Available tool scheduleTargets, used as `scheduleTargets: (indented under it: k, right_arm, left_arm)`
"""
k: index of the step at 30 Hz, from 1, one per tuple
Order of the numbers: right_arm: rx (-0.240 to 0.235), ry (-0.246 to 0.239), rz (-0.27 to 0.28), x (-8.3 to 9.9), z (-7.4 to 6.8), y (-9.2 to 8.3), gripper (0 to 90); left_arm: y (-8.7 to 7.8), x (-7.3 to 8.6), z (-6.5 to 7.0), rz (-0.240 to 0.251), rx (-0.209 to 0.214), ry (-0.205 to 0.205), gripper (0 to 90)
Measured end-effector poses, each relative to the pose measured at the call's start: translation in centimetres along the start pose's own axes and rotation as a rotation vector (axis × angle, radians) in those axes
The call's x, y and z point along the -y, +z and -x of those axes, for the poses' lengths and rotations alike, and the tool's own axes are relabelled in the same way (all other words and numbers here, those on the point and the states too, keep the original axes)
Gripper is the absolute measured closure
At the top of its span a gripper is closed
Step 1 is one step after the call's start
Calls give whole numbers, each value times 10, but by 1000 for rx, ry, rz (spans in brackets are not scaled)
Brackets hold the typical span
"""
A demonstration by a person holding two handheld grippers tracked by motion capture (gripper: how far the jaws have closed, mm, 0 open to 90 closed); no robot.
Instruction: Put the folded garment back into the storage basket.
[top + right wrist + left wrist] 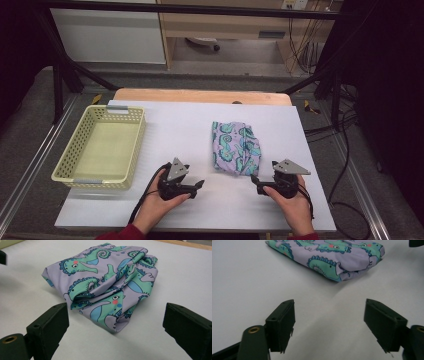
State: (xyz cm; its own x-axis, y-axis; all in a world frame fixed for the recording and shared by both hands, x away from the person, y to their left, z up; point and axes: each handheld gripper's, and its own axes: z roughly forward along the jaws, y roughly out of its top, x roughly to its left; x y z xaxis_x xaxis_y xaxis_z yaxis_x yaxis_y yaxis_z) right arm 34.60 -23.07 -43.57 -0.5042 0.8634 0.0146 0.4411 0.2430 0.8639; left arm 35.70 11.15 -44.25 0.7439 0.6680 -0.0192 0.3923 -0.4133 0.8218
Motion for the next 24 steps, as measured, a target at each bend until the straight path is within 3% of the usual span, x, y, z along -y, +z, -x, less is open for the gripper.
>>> scheduleTargets:
  k: [1, 2, 5, 8, 10, 14, 16, 20, 23, 24]
  right_arm:
    - [2, -4, -3, 0, 0, 0, 71]
    - [2, -4, -3, 0, 0, 0, 71]
    - [3, 2, 0, 0, 0, -1, 71]
    - [-10, -2, 6, -2, 0, 0, 71]
    - [-13, -3, 7, -1, 1, -1, 71]
    - [-20, 1, 17, -1, 2, -5, 71]
    - [-27, 1, 21, -1, 2, -6, 71]
    - [-23, 4, 20, -1, 3, -6, 70]
    - [-18, 3, 19, -2, 3, -6, 70]
    - [-18, 3, 19, -2, 3, -6, 70]
  left_arm:
    - [8, -1, -1, -11, 20, -11, 345]
    - [12, -2, -1, -16, 28, -12, 345]
    - [27, -7, -1, -37, 29, 0, 460]
    - [37, -14, 2, -39, 47, -18, 540]
    - [46, -20, 6, -45, 38, 7, 570]
    - [62, -28, 11, -71, 48, -12, 581]
    - [67, -32, 13, -70, 15, -3, 619]
    - [74, -31, 11, -86, -6, -32, 702]
    - [74, -31, 12, -81, 7, -28, 844]
    - [73, -31, 11, -85, 11, -26, 844]
